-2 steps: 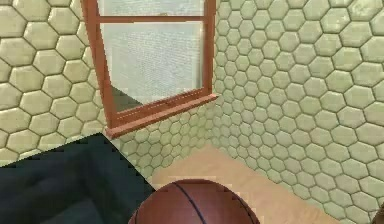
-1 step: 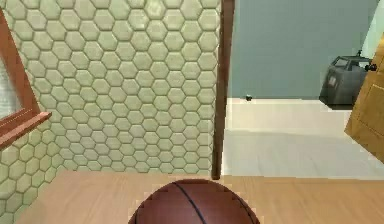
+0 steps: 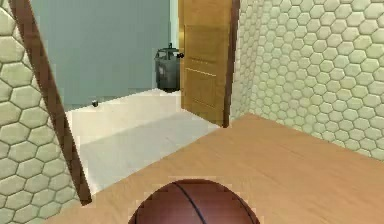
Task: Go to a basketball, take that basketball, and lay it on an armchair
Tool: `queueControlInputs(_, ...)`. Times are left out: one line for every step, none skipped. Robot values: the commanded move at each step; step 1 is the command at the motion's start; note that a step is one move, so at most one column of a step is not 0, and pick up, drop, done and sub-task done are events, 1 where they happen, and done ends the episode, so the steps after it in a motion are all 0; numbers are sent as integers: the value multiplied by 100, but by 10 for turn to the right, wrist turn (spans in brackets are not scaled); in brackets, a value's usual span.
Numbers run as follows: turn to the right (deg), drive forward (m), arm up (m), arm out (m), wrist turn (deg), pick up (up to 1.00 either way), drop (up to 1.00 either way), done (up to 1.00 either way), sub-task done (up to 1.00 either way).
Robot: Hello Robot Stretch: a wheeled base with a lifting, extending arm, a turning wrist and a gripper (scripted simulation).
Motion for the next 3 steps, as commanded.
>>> queueControlInputs(450,0,0,0,0,0,0,0,0)
queueControlInputs(420,0,0,0,0,0,0,0,0)
queueControlInputs(450,0,0,0,0,0,0,0,0)
